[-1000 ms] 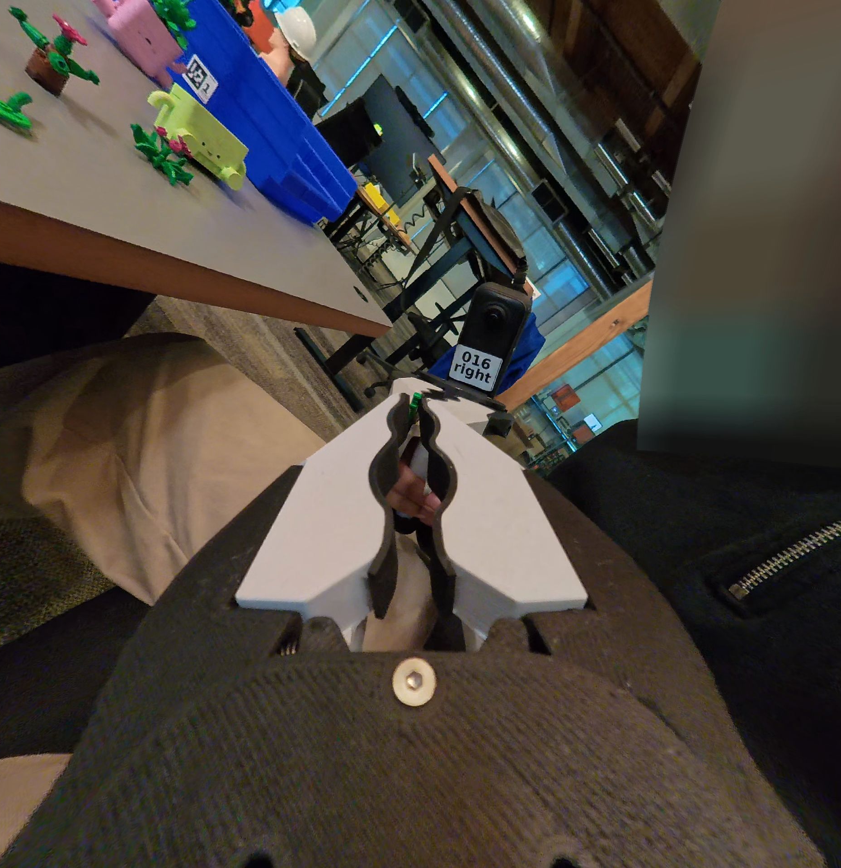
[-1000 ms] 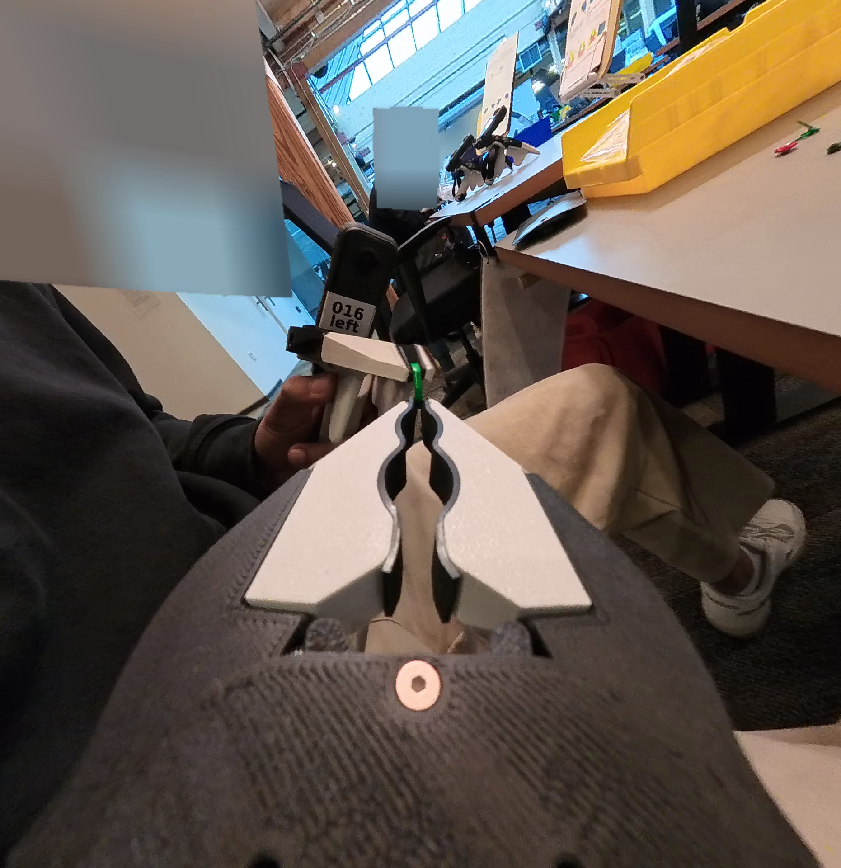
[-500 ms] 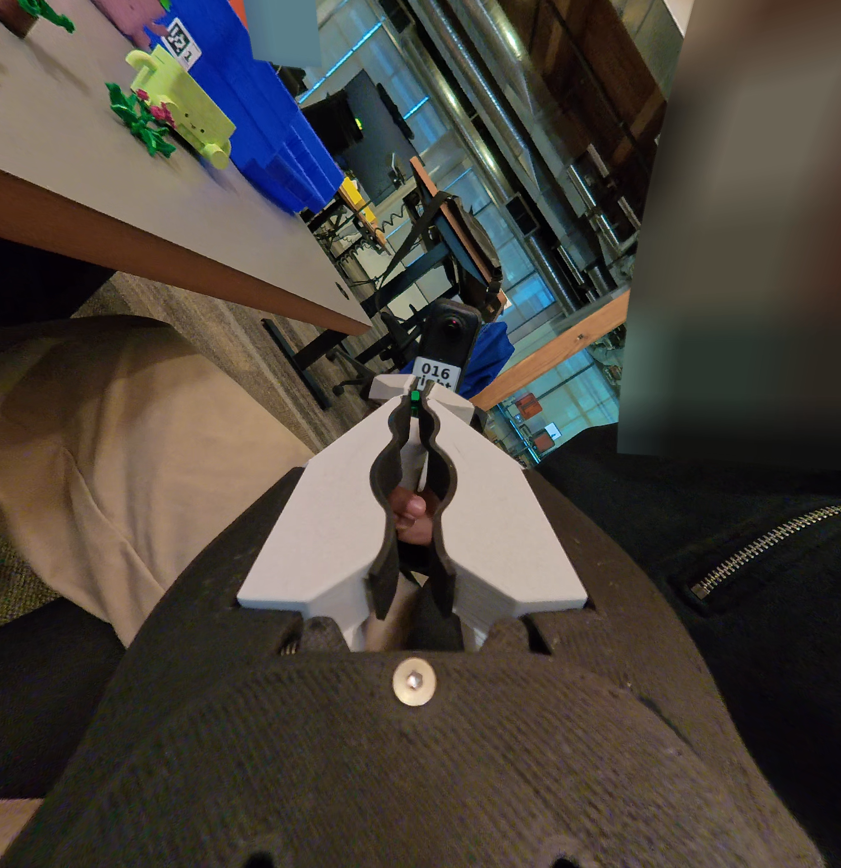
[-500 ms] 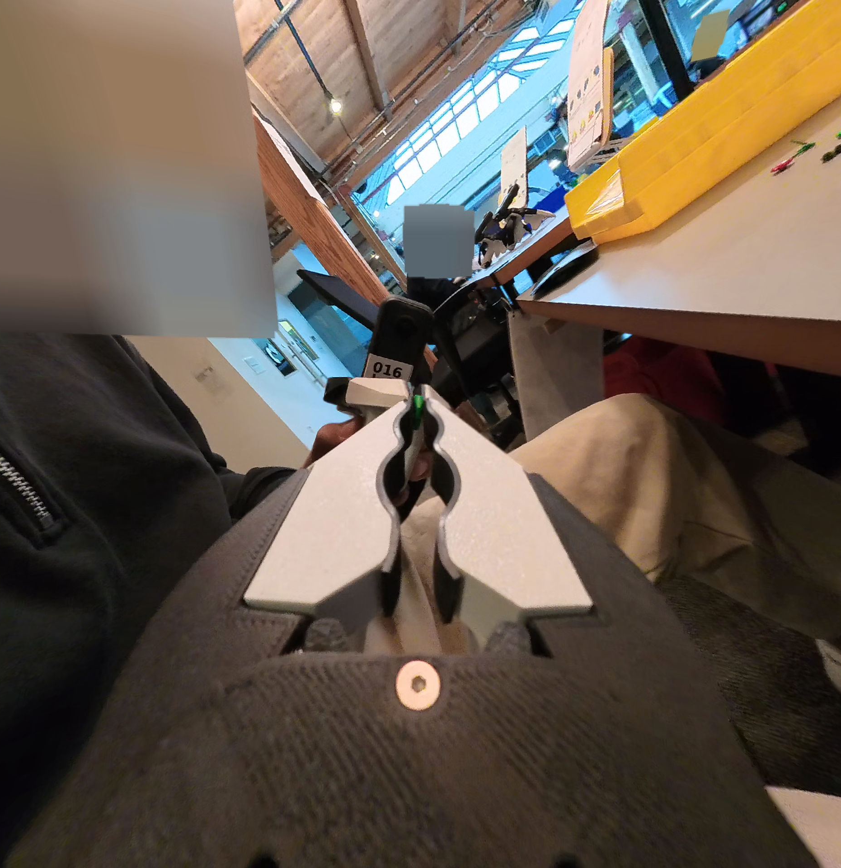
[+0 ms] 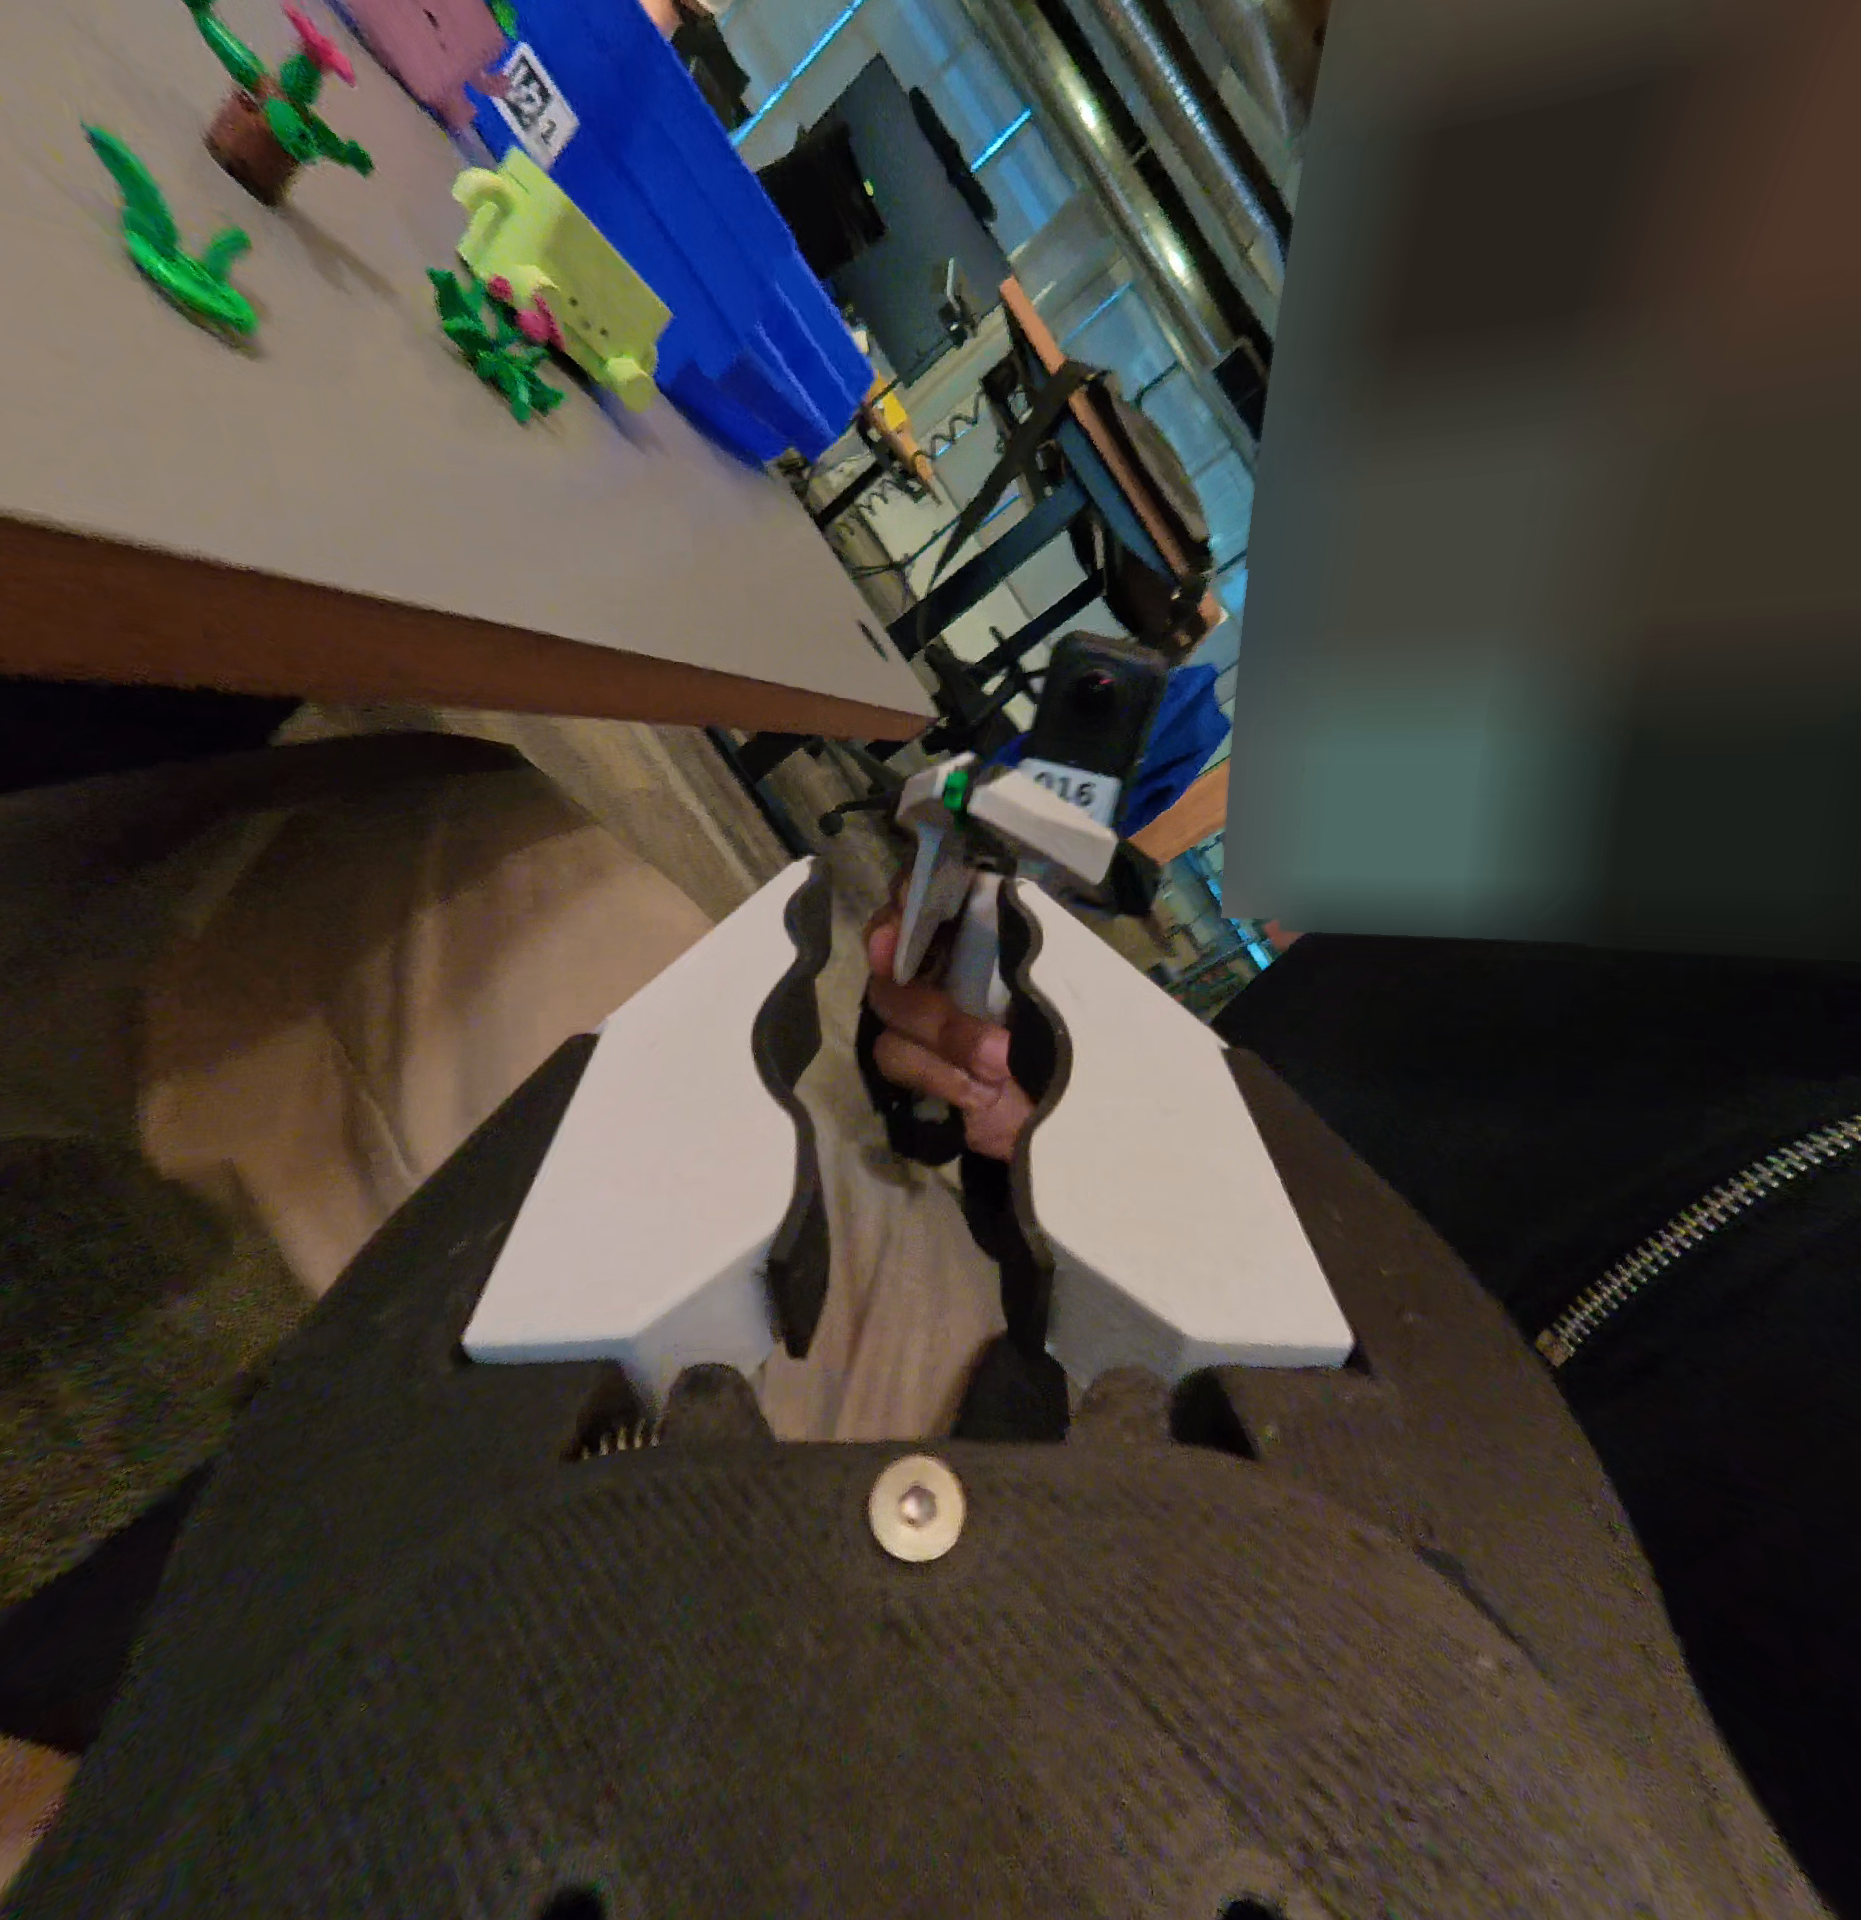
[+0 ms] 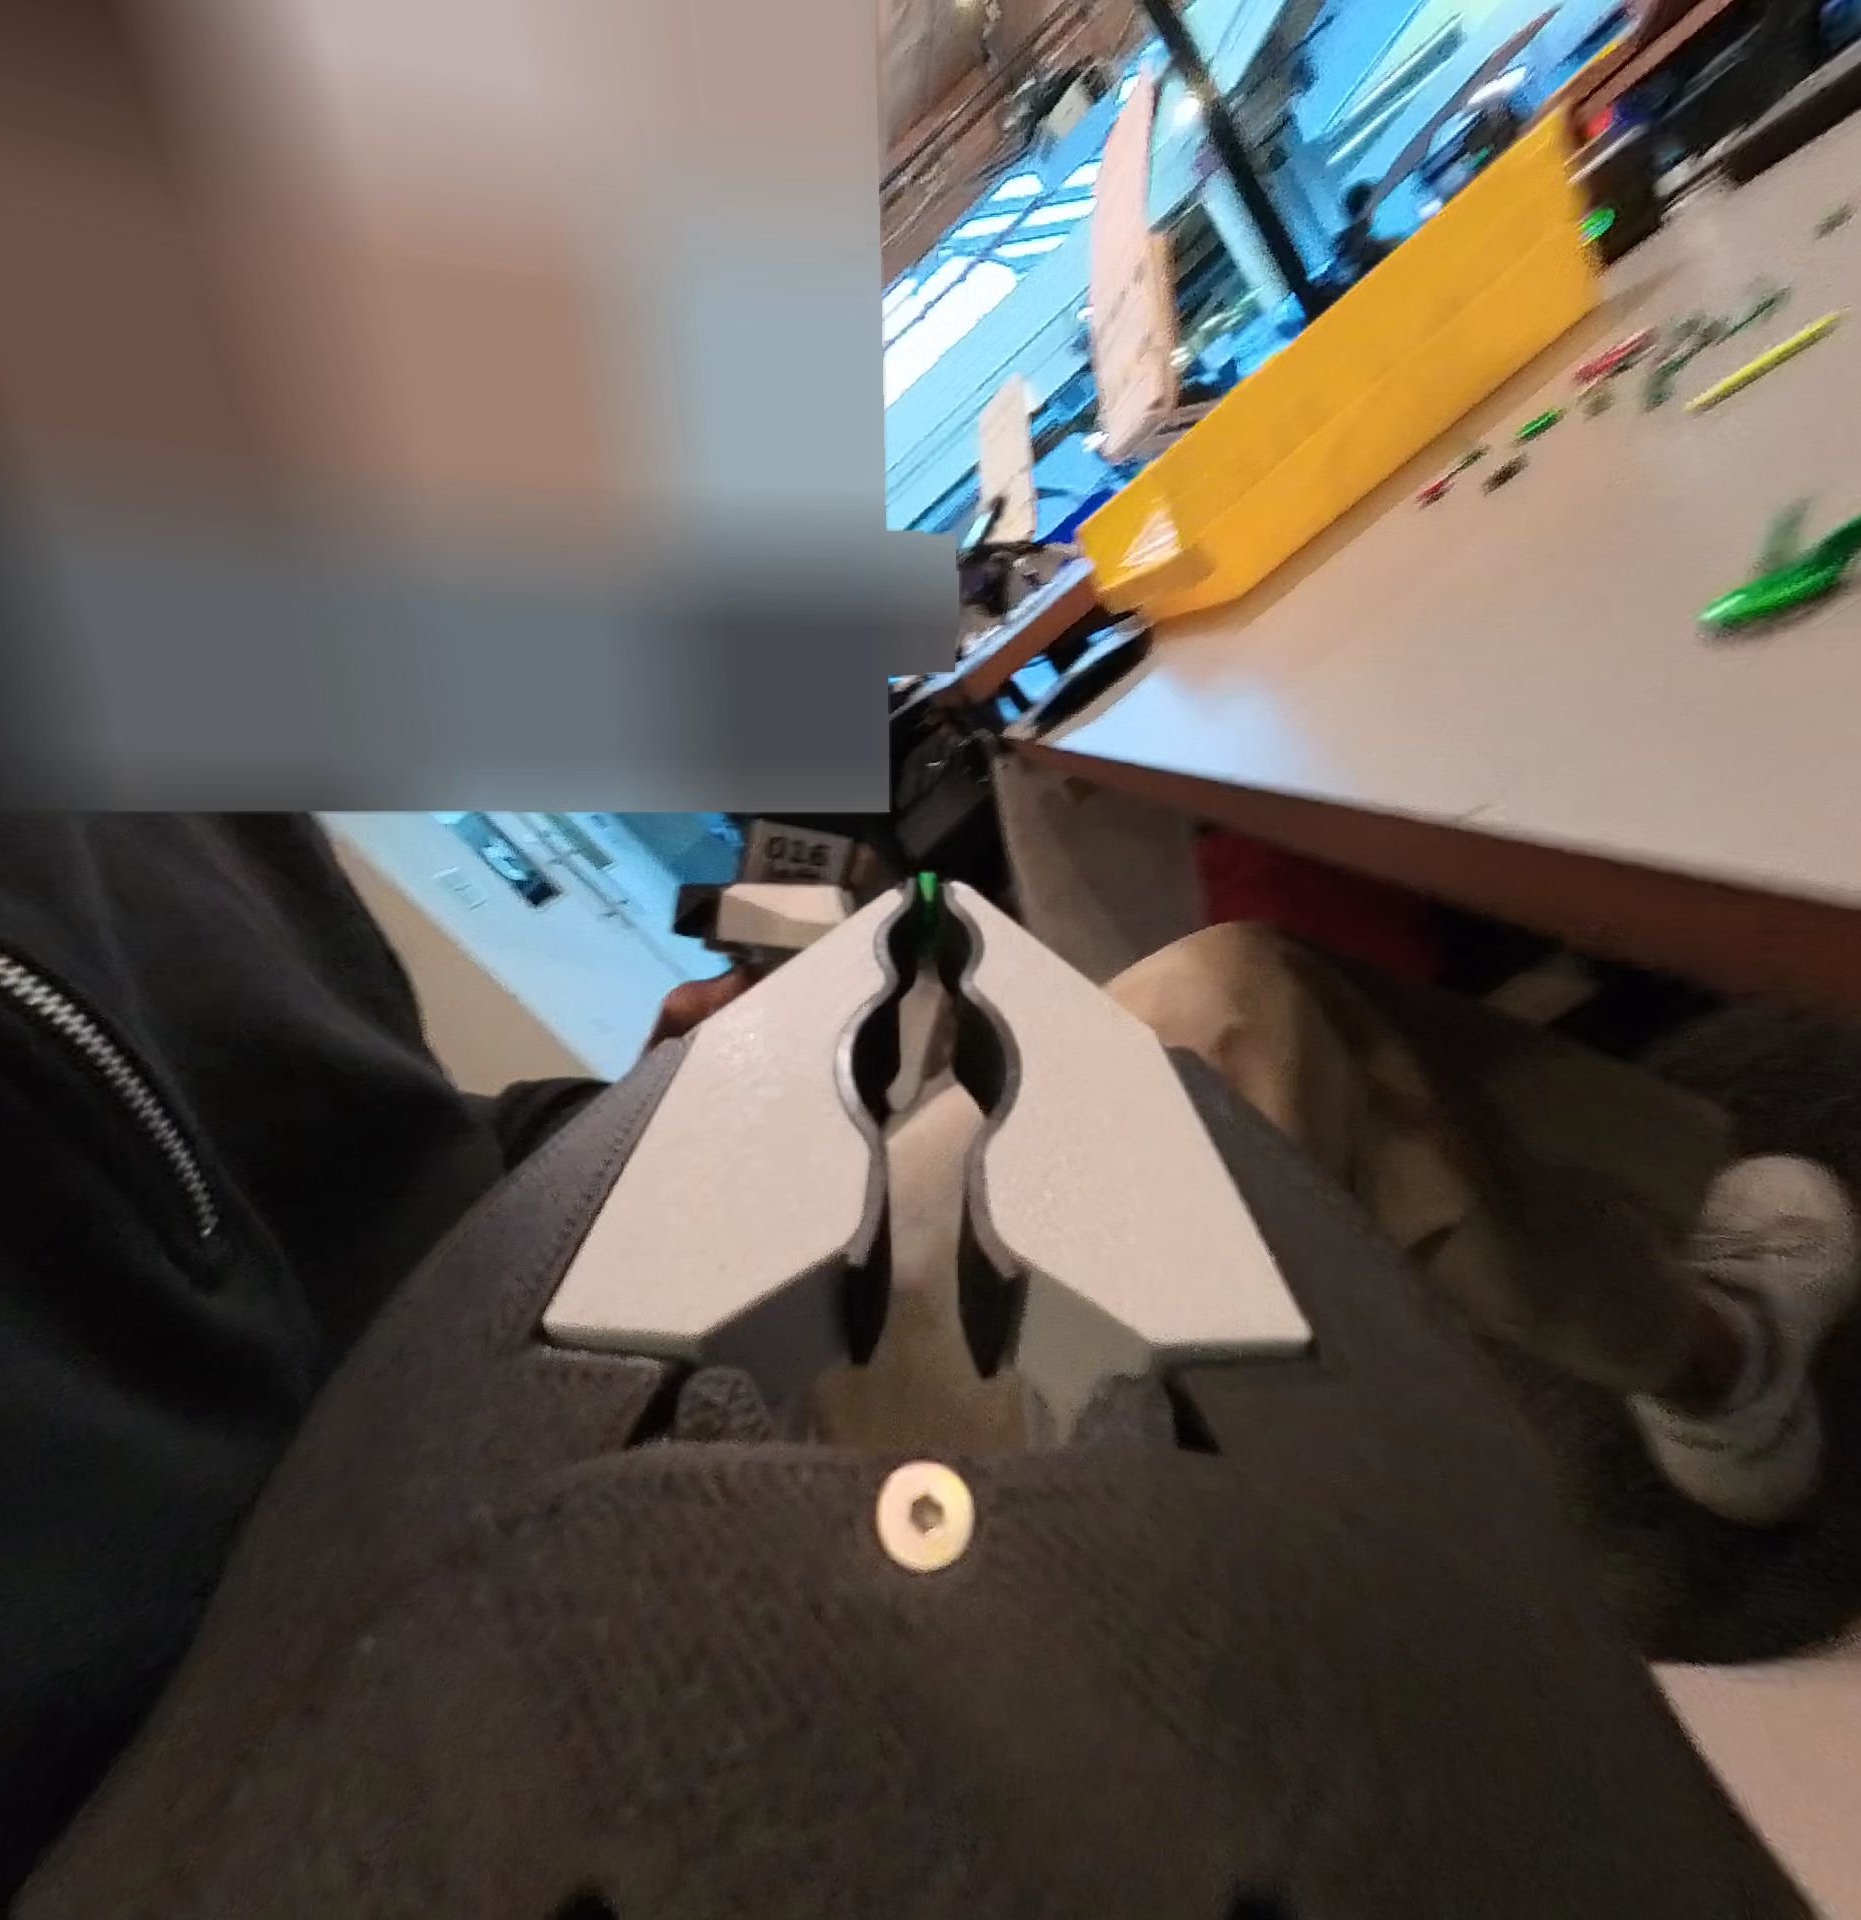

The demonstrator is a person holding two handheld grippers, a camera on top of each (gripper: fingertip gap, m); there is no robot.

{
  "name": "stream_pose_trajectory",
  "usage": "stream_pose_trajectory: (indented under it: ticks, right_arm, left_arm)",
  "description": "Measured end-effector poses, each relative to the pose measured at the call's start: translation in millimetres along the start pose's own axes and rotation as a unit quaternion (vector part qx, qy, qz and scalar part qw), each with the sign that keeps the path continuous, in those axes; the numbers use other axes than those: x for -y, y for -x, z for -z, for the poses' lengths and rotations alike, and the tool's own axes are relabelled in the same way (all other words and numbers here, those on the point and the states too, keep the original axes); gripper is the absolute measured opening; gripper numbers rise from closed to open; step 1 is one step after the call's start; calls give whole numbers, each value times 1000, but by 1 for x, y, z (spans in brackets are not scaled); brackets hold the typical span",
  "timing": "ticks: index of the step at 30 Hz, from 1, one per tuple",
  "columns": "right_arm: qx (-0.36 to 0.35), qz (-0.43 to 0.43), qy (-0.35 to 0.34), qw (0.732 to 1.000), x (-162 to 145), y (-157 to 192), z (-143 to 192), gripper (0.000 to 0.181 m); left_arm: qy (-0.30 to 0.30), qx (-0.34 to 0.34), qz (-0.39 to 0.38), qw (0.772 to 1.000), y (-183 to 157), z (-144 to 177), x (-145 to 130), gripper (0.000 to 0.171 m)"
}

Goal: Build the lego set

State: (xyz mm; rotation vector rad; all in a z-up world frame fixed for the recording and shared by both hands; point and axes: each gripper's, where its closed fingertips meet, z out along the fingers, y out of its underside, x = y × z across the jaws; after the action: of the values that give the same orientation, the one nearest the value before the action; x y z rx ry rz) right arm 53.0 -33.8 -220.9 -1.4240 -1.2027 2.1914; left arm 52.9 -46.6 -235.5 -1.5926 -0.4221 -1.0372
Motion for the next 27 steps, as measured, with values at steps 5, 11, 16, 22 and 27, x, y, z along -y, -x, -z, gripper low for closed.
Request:
stream_pose_trajectory:
  ticks: [5, 11, 16, 22, 27]
  right_arm:
    - [-103, 97, 50, 989, 33, -63, -8, 1]
    - [-214, 146, 133, 957, 57, -123, -20, 0]
    - [-270, 194, 188, 924, 65, -150, -26, 1]
    - [-284, 188, 208, 917, 64, -158, -31, 1]
    - [-290, 186, 236, 909, 53, -158, -31, 1]
  left_arm:
    - [31, 54, -108, 992, 42, -16, 47, 35]
    - [79, 133, -221, 963, 82, -43, 110, 23]
    - [191, 208, -294, 913, 122, -55, 112, 7]
    - [247, 177, -312, 900, 129, -62, 104, 0]
    - [269, 152, -316, 897, 128, -62, 97, 0]
